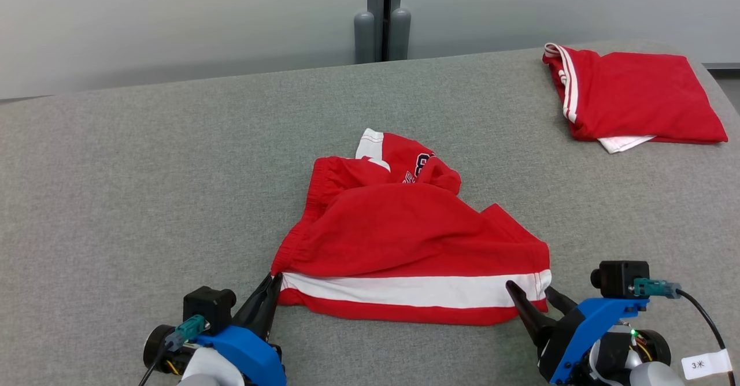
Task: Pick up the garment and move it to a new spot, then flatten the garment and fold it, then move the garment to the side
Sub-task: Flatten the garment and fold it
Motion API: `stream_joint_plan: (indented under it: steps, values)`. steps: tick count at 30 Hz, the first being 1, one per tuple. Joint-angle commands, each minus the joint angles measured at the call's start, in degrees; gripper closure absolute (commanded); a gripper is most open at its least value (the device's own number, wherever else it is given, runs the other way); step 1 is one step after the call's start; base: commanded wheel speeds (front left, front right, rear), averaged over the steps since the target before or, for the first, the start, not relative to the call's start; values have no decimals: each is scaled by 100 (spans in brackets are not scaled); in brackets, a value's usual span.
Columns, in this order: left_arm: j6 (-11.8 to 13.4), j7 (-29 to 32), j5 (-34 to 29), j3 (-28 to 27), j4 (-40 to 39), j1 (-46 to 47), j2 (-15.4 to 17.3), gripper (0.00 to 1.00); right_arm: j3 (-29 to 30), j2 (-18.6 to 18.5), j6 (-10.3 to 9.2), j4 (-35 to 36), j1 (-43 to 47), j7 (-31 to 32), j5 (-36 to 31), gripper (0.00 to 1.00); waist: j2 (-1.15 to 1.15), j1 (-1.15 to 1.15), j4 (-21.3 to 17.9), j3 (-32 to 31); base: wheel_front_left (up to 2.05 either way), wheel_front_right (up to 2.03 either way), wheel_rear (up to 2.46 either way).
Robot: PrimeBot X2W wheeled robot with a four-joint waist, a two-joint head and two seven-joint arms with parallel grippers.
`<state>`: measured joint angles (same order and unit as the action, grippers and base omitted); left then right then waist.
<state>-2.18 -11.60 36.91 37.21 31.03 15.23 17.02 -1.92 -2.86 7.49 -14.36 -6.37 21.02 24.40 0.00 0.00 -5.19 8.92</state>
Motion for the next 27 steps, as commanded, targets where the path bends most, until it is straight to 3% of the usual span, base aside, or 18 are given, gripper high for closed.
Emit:
stream_joint_plan:
  steps: [1,2,3,4,5,6,7,12,19,27]
  values:
    - [21,21,34,-15,-57,-70,33,100,-18,-6,1,43,-9,-59,33,0,0,0,16,-3,0,0,0]
    - [33,37,30,-11,-86,-73,38,100,-12,-7,1,62,-11,-63,24,2,0,0,26,-5,0,0,0]
    - [43,45,29,-4,-112,-80,41,100,-7,-6,1,67,-3,-73,26,14,0,0,37,-8,0,0,0]
    - [51,60,31,2,-135,-88,48,100,-10,-6,1,82,4,-80,25,39,0,0,47,-9,0,0,0]
    - [61,70,40,6,-160,-98,57,100,-16,-6,1,103,0,-97,23,56,0,0,55,-10,0,0,0]
    - [67,84,48,10,-182,-105,64,100,-13,-7,1,110,0,-100,15,89,0,0,62,-12,0,0,0]
    - [77,90,55,12,-202,-110,69,100,-22,-6,1,118,3,-97,-8,100,0,0,68,-14,0,0,0]
    - [96,25,137,-63,-362,-148,74,100,-7,-7,1,266,-70,-232,-82,100,0,0,86,-39,0,0,0]
    - [-161,-193,719,-514,-978,-198,-66,100,129,-6,1,785,-148,-379,-107,100,0,0,94,-129,0,0,0]
    - [-405,49,1501,-932,-2236,17,195,100,433,-5,1,2171,-212,-115,-213,100,0,0,135,-222,0,0,0]
